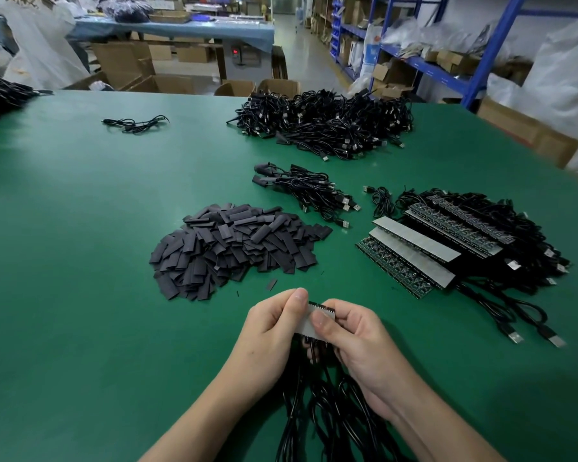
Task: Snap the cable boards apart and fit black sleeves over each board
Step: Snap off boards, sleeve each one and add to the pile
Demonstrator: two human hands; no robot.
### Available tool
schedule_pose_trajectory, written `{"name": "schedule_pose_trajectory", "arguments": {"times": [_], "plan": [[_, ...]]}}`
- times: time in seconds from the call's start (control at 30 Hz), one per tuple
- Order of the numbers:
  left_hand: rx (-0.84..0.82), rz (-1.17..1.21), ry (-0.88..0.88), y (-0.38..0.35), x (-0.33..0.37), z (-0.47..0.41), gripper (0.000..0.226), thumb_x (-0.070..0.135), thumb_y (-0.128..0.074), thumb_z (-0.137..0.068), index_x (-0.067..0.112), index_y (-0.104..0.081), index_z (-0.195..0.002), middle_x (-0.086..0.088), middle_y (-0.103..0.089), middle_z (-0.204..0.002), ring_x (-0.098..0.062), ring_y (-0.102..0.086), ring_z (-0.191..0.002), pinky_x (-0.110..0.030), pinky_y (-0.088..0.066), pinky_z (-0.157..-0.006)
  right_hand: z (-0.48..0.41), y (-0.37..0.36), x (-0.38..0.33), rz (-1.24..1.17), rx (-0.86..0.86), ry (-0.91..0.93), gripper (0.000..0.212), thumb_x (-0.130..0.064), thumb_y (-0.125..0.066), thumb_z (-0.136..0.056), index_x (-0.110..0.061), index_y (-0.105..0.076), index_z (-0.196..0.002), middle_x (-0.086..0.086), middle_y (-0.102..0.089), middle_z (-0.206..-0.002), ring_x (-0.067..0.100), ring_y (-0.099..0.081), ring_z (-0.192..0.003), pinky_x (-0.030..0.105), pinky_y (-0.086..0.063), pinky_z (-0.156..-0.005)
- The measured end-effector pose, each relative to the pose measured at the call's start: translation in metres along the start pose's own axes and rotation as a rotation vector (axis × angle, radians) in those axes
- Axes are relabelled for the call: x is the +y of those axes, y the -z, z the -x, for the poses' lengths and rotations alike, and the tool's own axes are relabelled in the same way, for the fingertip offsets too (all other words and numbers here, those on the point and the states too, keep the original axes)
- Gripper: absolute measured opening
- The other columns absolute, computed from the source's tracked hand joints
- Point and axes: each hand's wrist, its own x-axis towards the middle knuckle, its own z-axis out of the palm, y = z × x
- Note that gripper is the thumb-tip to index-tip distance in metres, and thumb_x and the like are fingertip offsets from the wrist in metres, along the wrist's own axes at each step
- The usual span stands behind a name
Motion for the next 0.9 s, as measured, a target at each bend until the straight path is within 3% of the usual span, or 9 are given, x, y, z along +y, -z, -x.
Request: {"name": "schedule_pose_trajectory", "arguments": {"times": [0.1,0.23,0.4,0.53,0.63,0.7,0.8,0.9], "plan": [[-0.012,0.021,0.01,0.0,-0.002,0.0,0.055,0.048,-0.042,-0.104,0.0,-0.065,-0.088,-0.008,-0.056,-0.067,-0.017,-0.049,-0.062,-0.035,-0.04,-0.06,0.0,0.0,-0.001,-0.001,-0.013,-0.007,0.039,-0.034,-0.077,-0.085,0.003,-0.068,-0.095,0.019,-0.065,-0.082,0.026,-0.061,-0.071,0.035,-0.052,-0.066],[-0.022,0.052,0.026,-0.001,0.0,0.001,0.049,0.045,-0.042,-0.106,0.008,-0.061,-0.079,-0.002,-0.059,-0.062,-0.013,-0.051,-0.057,-0.025,-0.042,-0.056,0.0,0.0,0.0,-0.004,-0.034,0.0,0.027,-0.036,-0.078,-0.084,-0.01,-0.072,-0.087,0.014,-0.066,-0.078,0.021,-0.062,-0.066,0.032,-0.054,-0.065],[-0.003,0.03,0.017,-0.002,0.0,0.001,0.054,0.037,-0.041,-0.11,-0.007,-0.057,-0.084,-0.006,-0.059,-0.058,-0.017,-0.054,-0.055,-0.027,-0.043,-0.056,0.0,-0.002,0.001,0.021,-0.009,0.021,0.027,-0.035,-0.076,-0.085,-0.008,-0.072,-0.089,0.015,-0.067,-0.079,0.022,-0.062,-0.068,0.031,-0.055,-0.066],[0.058,-0.065,-0.075,-0.001,0.004,0.0,0.06,0.046,-0.045,-0.103,-0.007,-0.057,-0.079,-0.017,-0.051,-0.064,-0.016,-0.045,-0.061,-0.034,-0.038,-0.059,0.002,-0.001,0.0,0.057,0.008,0.03,0.03,-0.03,-0.072,-0.091,-0.001,-0.07,-0.093,0.021,-0.067,-0.086,0.03,-0.06,-0.079,0.04,-0.052,-0.073],[0.066,-0.17,-0.15,0.002,0.006,0.001,0.051,0.05,-0.045,-0.1,0.01,-0.056,-0.07,-0.006,-0.043,-0.064,-0.015,-0.04,-0.062,-0.034,-0.036,-0.059,0.003,0.0,-0.003,0.2,0.038,0.084,0.019,-0.031,-0.068,-0.092,-0.013,-0.072,-0.086,0.014,-0.07,-0.084,0.026,-0.063,-0.08,0.039,-0.052,-0.075],[0.063,-0.215,-0.161,0.005,0.005,0.002,0.044,0.047,-0.046,-0.099,0.018,-0.045,-0.066,0.008,-0.036,-0.063,-0.009,-0.036,-0.061,-0.029,-0.032,-0.058,0.003,0.003,-0.004,0.325,0.048,0.133,0.017,-0.034,-0.066,-0.092,-0.019,-0.071,-0.086,0.006,-0.07,-0.079,0.018,-0.065,-0.076,0.033,-0.052,-0.073],[0.072,-0.308,-0.174,0.008,0.0,0.002,0.045,0.047,-0.046,-0.1,0.018,-0.037,-0.068,0.01,-0.034,-0.062,-0.007,-0.033,-0.061,-0.027,-0.03,-0.057,0.003,0.012,-0.007,0.51,0.078,0.194,0.009,-0.033,-0.064,-0.095,-0.037,-0.068,-0.102,0.002,-0.073,-0.074,0.014,-0.066,-0.067,0.028,-0.053,-0.072],[0.087,-0.364,-0.194,0.011,-0.002,0.001,0.042,0.047,-0.045,-0.101,0.023,-0.034,-0.068,0.011,-0.034,-0.062,-0.006,-0.033,-0.06,-0.023,-0.028,-0.056,0.004,0.022,-0.009,0.782,0.171,0.268,0.014,-0.043,-0.061,-0.098,-0.044,-0.064,-0.112,-0.005,-0.073,-0.091,0.009,-0.069,-0.087,0.035,-0.055,-0.084]]}}
